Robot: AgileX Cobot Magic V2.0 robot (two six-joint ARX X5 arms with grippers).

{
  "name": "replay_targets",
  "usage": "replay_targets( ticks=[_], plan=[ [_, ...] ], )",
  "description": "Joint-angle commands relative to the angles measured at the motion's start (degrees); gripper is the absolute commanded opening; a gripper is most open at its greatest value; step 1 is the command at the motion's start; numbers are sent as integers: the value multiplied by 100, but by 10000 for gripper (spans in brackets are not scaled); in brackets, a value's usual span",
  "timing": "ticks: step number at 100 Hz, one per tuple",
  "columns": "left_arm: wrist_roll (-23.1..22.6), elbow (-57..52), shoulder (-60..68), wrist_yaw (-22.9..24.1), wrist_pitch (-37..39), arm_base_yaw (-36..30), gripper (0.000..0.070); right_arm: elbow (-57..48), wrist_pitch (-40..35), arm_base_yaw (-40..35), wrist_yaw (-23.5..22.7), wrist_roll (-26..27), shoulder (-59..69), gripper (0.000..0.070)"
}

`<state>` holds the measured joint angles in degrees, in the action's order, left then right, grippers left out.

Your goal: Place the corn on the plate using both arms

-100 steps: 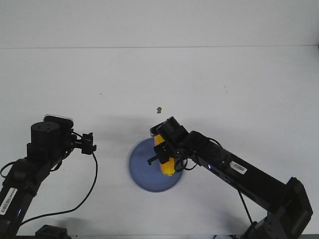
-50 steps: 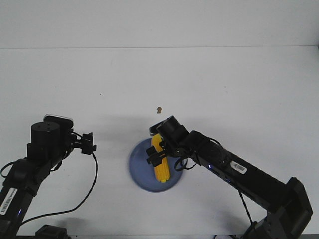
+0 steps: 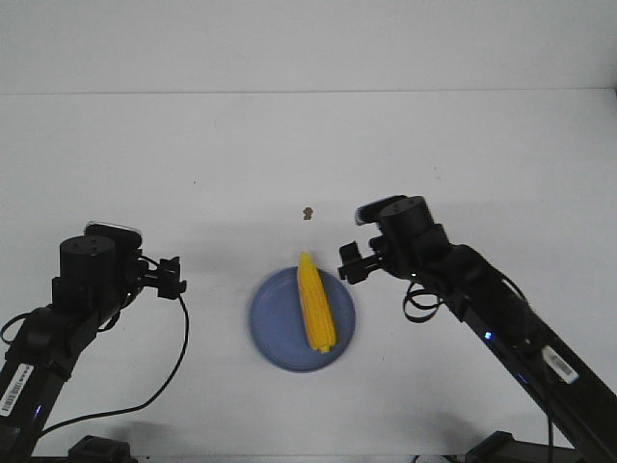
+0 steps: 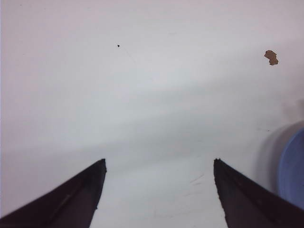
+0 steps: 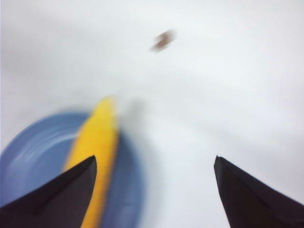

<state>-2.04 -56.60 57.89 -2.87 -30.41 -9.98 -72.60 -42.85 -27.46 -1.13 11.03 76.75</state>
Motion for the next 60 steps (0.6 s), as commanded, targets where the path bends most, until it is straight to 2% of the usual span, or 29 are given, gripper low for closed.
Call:
replay_targets(
  ticks=[1,19,40,60],
  plan=[
    [15,-90,46,13,44,-4,463,-50,-33,203,142,-286,-275,519],
    [15,-90,24,15,44,-4,463,223,-70,1150,133,-660,-1429,519],
    [162,-87,-184,15,149,59,462,1012,186,2144,114,-680,-2774,519],
    [160,-24,-627,15,179,146,462,1971,671,2420,109,-656,-3985,519]
  ],
)
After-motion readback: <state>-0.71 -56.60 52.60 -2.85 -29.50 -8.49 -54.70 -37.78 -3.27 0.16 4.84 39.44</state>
